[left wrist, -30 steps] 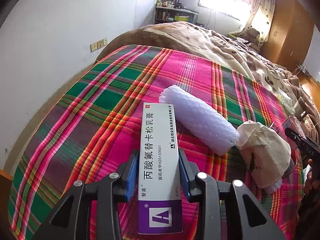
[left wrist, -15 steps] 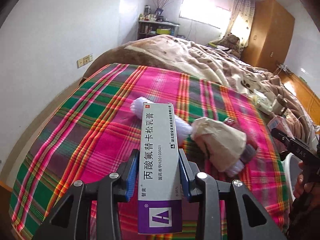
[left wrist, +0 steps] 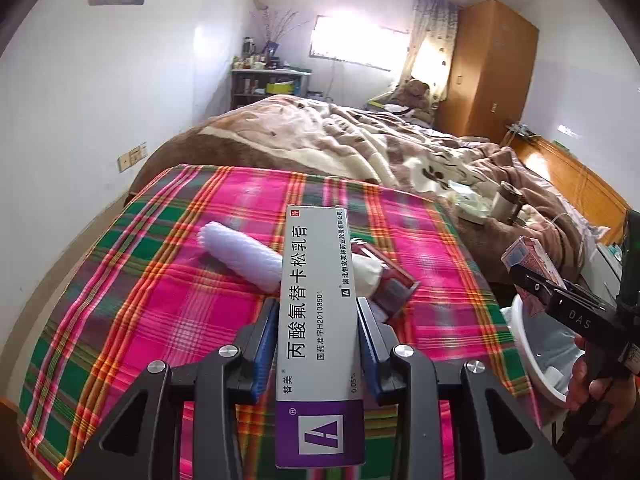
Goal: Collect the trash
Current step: 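Carry the ointment box and milk carton over the white bin and open both tools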
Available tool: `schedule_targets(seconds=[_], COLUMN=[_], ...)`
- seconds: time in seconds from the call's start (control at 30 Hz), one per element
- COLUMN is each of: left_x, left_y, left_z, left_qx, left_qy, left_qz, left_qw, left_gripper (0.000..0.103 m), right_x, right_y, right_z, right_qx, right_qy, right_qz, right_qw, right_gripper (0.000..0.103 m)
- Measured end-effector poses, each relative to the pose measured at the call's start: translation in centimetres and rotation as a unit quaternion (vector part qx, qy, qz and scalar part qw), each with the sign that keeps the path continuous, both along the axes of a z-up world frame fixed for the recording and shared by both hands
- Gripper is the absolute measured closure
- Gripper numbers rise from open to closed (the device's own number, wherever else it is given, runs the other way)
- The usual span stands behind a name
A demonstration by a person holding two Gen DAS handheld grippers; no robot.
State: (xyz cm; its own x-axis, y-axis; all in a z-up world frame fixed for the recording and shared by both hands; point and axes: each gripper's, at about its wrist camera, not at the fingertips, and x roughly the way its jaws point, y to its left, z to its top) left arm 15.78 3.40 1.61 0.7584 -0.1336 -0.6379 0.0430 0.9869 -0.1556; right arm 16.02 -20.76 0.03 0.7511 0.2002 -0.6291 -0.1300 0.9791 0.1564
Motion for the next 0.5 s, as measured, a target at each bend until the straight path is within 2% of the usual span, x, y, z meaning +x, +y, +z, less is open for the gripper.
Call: schedule_targets(seconds=[0.1, 0.27, 0.5], left_x=[-0.6, -1.5, -2.5], left_y=[-1.5, -4.3, -8.6], left_z=[0.6, 1.5, 2.2], left_qx=[0.000, 0.000, 0.002], left_qy=[-0.010, -0.021, -0.032], left_qz=[-0.021, -0.056, -0.105], left_qw=[0.9997, 0.9982, 0.9939], left_gripper=[0.065, 0.065, 0.065], right_x=[-1.4, -3.4, -5.7], right_y=[-0.8, -2.0, -4.7], right_z=[0.5, 1.0, 1.5], right_qx=[0.003, -0.022, -0.017], right_qy=[-0.008, -0.022, -0.032], right_qz=[-0.009, -0.032, -0.064], right_qw=[1.000, 0.999, 0.997], right_gripper=[0.046, 0.046, 0.046])
